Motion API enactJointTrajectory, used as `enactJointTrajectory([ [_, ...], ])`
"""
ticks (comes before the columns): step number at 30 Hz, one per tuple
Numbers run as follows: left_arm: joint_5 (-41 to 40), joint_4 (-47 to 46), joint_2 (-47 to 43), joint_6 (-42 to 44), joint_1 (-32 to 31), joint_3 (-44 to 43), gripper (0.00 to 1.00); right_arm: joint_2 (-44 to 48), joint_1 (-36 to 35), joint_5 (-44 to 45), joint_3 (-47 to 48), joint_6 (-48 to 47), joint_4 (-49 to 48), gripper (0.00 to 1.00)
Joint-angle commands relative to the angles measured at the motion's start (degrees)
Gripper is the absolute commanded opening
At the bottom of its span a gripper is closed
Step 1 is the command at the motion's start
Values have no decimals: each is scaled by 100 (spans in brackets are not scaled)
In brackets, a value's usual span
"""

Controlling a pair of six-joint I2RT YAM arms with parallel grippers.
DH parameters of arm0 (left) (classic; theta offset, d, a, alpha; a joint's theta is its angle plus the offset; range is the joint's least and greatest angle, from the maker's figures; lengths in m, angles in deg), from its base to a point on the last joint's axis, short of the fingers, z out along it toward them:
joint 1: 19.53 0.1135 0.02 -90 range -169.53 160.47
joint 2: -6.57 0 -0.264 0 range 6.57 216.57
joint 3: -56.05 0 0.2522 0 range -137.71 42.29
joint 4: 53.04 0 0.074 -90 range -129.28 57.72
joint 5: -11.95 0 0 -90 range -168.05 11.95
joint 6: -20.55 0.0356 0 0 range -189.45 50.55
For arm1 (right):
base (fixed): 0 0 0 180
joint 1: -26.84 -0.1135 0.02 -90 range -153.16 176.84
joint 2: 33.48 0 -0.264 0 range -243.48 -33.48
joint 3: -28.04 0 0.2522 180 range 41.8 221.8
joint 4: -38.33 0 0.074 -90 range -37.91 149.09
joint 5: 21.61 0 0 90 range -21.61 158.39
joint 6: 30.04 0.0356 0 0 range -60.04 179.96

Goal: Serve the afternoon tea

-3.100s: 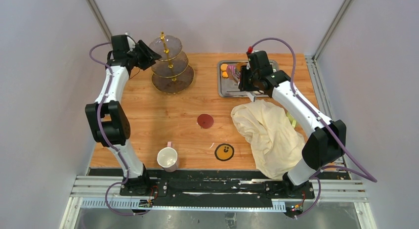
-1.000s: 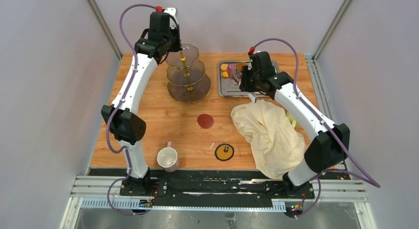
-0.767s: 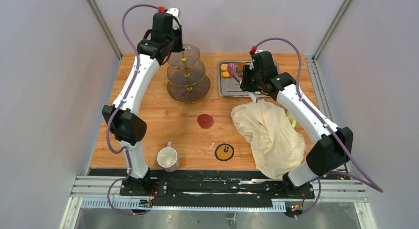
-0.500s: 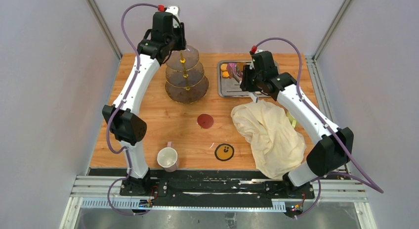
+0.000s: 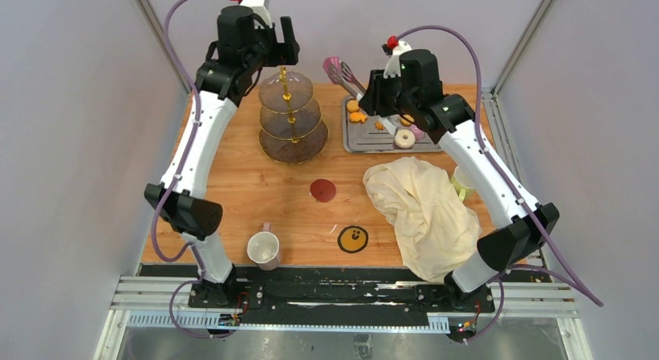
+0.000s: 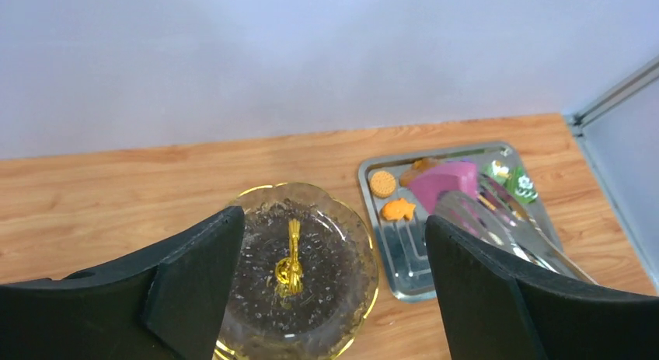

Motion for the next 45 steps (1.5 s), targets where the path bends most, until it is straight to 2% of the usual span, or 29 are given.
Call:
enactJointTrajectory([
  [1,-259,-27,-843,-31,-36,52,92,-387,-263,-519,761,-306,-193,1],
  [7,-1149,-23,-1930,-294,76,1275,96,-1072,-455,-622,1642,-361,-66,0],
  [13,-996,-164,-2956,-781,762,2345,99,-1544,-455,-589,2043,-340,-31,1],
  [18,-924,-221,-3398,-839,1018,2679,99,-1869,-472,-756,2283,-348,-6,1],
  [26,-813,-136,-3361,-825,1022,2693,99,-2249,-564,-900,2664,-367,80,1],
  [28,-780,-126,-3338,-845,1028,2707,99,-2341,-587,-908,2756,-366,129,5],
  [32,-716,-137,-3323,-860,1024,2719,99,-2388,-593,-927,2846,-349,171,25],
  [34,-694,-153,-3323,-877,1026,2736,99,-2386,-604,-919,2850,-349,174,31],
  [39,-620,-187,-3323,-923,1028,2789,99,-2320,-607,-869,2822,-362,172,39],
  [45,-572,-213,-3356,-957,1028,2864,99,-2258,-610,-841,2772,-377,168,44],
])
